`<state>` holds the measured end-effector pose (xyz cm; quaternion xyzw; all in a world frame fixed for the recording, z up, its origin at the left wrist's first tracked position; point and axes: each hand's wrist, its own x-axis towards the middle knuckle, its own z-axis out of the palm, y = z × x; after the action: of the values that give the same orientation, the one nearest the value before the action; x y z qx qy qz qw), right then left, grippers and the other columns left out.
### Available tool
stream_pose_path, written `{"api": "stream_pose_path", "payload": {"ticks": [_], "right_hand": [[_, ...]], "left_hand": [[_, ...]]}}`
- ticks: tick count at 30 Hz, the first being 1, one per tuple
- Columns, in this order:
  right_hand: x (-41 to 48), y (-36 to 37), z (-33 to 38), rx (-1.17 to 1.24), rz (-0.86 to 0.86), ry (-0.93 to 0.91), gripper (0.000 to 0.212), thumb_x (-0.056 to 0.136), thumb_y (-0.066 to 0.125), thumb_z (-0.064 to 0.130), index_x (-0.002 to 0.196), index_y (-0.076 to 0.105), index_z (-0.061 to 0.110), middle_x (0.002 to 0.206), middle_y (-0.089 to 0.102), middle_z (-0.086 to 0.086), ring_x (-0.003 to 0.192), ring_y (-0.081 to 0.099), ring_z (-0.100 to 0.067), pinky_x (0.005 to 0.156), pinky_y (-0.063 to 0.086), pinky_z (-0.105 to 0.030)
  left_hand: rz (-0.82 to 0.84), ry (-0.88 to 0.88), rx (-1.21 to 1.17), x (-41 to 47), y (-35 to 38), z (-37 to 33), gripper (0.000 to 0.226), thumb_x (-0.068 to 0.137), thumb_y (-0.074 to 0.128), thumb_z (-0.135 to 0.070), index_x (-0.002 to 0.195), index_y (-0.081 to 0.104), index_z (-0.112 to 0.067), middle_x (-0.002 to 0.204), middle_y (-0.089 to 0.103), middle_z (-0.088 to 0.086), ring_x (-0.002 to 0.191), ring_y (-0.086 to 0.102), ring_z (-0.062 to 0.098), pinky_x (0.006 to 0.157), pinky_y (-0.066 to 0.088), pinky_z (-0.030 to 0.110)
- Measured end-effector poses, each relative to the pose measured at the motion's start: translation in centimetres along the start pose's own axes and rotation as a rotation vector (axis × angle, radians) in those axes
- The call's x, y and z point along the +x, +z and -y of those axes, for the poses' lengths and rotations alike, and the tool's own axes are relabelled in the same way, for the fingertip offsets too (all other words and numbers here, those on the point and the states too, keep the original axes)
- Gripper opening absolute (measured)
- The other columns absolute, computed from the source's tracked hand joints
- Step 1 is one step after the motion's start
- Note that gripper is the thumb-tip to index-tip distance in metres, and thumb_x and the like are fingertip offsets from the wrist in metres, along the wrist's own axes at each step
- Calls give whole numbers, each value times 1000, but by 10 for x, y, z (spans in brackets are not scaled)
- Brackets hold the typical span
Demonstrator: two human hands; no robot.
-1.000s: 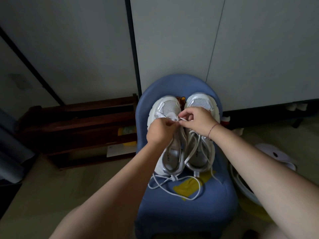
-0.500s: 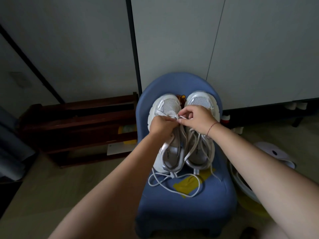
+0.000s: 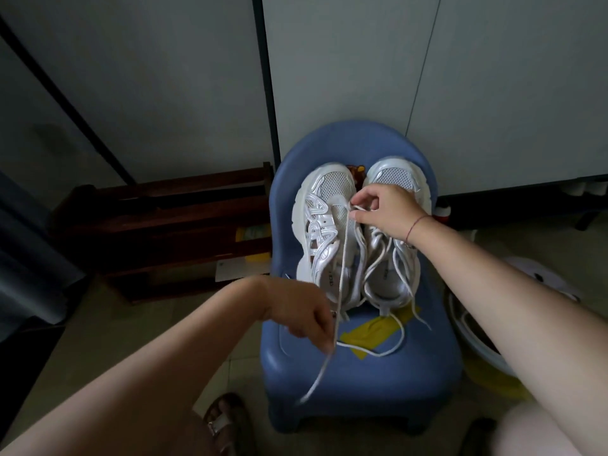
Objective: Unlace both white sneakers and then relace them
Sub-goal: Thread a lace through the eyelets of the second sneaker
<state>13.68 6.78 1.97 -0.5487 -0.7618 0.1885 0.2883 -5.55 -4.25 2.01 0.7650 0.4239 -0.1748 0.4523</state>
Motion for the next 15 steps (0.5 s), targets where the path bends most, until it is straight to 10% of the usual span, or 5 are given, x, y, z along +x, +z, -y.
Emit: {"api": "stream_pose_path", "payload": {"ticks": [7,15], "right_hand": [[-2,0,3,-26,-23,-14,20,75,76,31,92,70,22,64,48,19,63,45,-1,82,41,-32],[-3,0,1,-21,-25,-26,18,76,75,31,92,70,23,64,50,18,63,45,1,83,43,-33]], "left_hand": [[-976,-14,-415,23,-33,3,22,87,71,-34,72,71,-17,60,54,-2,57,44,9,59,38,25],[-1008,-73,-718,61,-47,-16,31,94,62,-25,65,63,-13,41,52,-5,29,37,4,43,34,20]]}}
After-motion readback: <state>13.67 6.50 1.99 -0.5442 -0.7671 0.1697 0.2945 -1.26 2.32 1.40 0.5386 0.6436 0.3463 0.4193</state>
